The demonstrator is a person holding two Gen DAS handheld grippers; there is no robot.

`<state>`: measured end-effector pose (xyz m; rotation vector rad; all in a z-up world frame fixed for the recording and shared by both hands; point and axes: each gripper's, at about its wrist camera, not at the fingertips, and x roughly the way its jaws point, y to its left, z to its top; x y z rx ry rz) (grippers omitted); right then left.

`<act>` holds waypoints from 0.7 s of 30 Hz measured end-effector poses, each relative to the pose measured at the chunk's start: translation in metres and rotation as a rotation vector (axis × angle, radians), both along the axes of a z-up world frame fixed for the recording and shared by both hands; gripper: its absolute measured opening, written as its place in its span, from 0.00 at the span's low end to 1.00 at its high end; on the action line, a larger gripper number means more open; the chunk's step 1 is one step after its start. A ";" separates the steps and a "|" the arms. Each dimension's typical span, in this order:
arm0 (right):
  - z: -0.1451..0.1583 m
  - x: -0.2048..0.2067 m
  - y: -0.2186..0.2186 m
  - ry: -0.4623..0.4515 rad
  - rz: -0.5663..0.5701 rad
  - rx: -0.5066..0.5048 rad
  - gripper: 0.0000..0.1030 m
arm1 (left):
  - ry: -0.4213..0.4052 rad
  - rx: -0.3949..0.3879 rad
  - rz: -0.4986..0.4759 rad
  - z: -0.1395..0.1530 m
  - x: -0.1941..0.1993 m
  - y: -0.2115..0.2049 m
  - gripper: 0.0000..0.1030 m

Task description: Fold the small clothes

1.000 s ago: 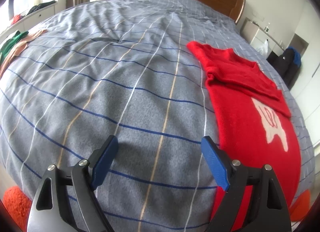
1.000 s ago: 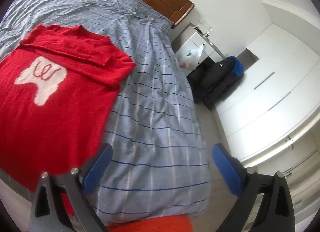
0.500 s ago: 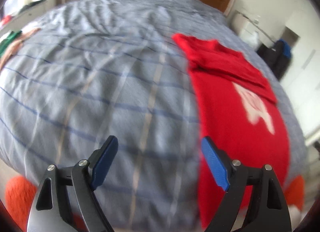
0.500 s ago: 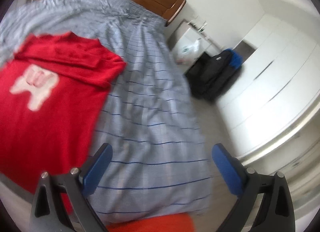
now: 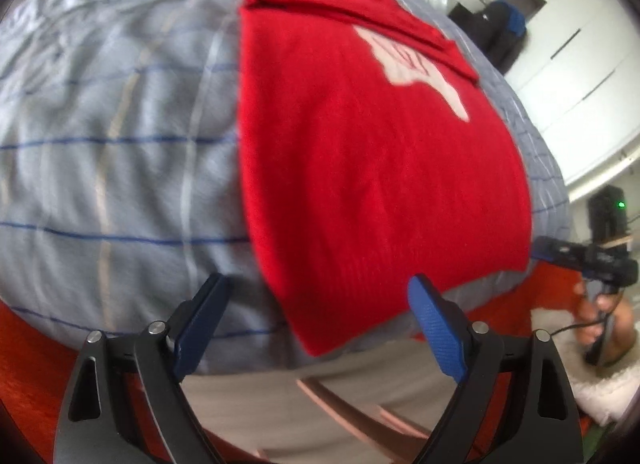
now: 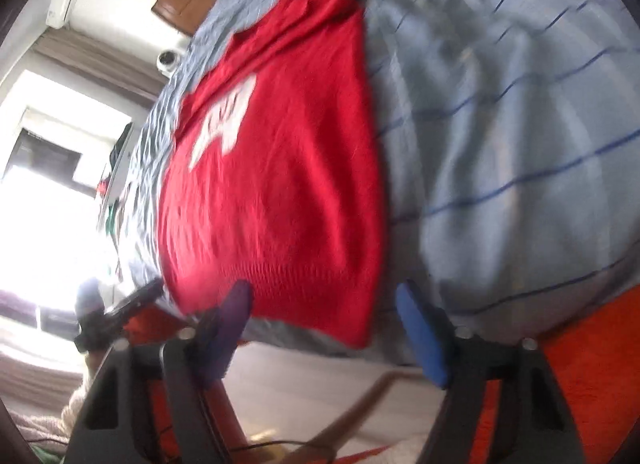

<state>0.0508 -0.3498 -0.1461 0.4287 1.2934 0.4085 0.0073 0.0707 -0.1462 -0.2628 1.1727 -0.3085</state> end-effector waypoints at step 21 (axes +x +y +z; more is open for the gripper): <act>0.048 0.041 0.006 -0.184 0.002 0.103 0.04 | -0.129 -0.207 0.081 0.076 0.039 0.039 0.02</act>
